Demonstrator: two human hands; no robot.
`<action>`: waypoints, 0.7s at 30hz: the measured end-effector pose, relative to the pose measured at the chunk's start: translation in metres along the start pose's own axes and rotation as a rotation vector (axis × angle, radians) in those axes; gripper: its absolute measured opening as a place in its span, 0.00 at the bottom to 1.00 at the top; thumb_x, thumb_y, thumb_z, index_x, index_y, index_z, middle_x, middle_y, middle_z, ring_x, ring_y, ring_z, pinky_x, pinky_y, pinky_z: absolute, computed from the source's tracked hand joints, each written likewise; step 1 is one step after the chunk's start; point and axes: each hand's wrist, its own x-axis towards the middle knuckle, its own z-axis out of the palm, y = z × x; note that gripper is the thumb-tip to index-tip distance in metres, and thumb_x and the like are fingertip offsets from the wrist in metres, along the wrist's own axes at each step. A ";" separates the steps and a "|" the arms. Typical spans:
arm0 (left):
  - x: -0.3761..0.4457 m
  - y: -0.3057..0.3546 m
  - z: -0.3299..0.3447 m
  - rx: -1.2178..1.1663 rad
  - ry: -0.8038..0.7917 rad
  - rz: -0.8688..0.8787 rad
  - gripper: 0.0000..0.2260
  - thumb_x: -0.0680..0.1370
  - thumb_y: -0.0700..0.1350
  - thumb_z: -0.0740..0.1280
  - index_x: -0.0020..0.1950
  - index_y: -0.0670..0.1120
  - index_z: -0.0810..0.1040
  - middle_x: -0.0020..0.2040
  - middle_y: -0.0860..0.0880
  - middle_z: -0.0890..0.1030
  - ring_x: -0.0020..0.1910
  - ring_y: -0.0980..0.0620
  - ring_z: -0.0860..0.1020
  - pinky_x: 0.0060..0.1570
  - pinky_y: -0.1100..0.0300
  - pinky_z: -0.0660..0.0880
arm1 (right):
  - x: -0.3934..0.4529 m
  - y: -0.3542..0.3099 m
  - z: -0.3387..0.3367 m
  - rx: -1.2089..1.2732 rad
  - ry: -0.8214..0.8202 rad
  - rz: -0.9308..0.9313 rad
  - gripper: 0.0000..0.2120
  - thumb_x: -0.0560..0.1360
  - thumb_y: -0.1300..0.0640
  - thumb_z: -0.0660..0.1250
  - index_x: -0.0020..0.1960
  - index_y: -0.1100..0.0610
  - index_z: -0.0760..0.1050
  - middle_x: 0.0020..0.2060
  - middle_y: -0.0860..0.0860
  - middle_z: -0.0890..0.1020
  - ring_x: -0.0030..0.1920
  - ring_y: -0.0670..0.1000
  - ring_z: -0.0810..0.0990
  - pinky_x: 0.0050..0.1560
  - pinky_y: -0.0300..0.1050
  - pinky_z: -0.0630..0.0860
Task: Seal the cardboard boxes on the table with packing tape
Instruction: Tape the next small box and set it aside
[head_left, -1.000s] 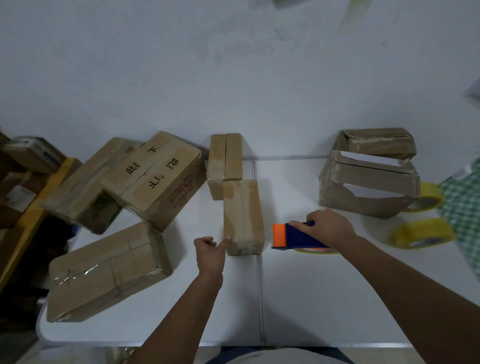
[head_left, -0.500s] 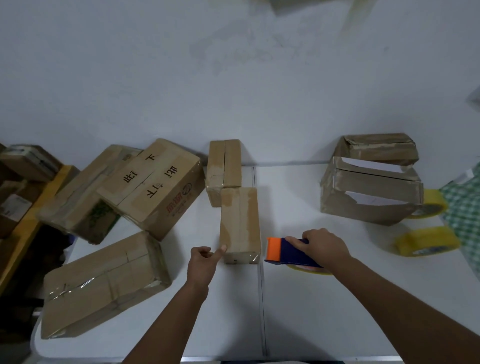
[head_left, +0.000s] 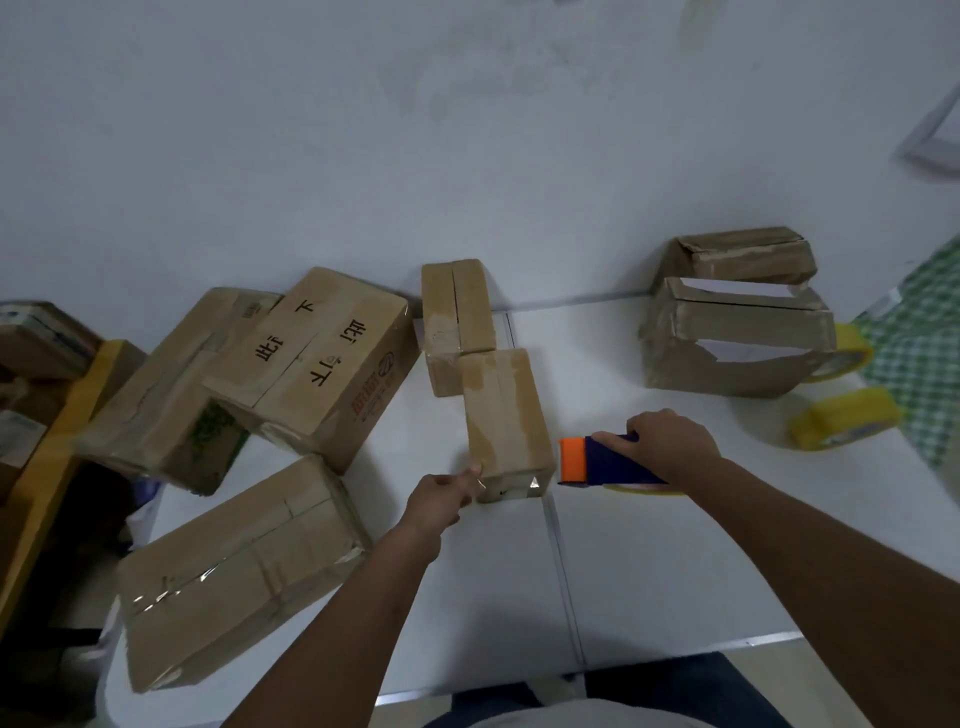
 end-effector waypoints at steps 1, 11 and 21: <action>0.000 0.001 -0.005 -0.015 -0.012 -0.014 0.17 0.79 0.58 0.68 0.53 0.43 0.76 0.56 0.46 0.79 0.53 0.49 0.81 0.57 0.54 0.79 | -0.002 -0.002 0.000 0.001 -0.002 0.011 0.32 0.75 0.28 0.52 0.40 0.55 0.77 0.33 0.51 0.76 0.35 0.50 0.76 0.39 0.43 0.73; -0.009 0.025 0.008 0.810 0.073 1.095 0.22 0.83 0.39 0.59 0.78 0.46 0.65 0.77 0.46 0.64 0.76 0.47 0.62 0.75 0.50 0.60 | -0.002 -0.008 0.002 -0.018 -0.004 0.006 0.33 0.74 0.27 0.52 0.41 0.55 0.79 0.34 0.51 0.79 0.36 0.50 0.79 0.46 0.46 0.79; 0.050 0.025 0.046 1.420 -0.011 1.056 0.26 0.85 0.57 0.39 0.81 0.52 0.53 0.82 0.52 0.52 0.80 0.49 0.49 0.77 0.41 0.51 | -0.008 0.011 0.019 0.160 -0.036 -0.030 0.27 0.76 0.31 0.54 0.40 0.52 0.77 0.33 0.49 0.79 0.35 0.48 0.78 0.44 0.44 0.78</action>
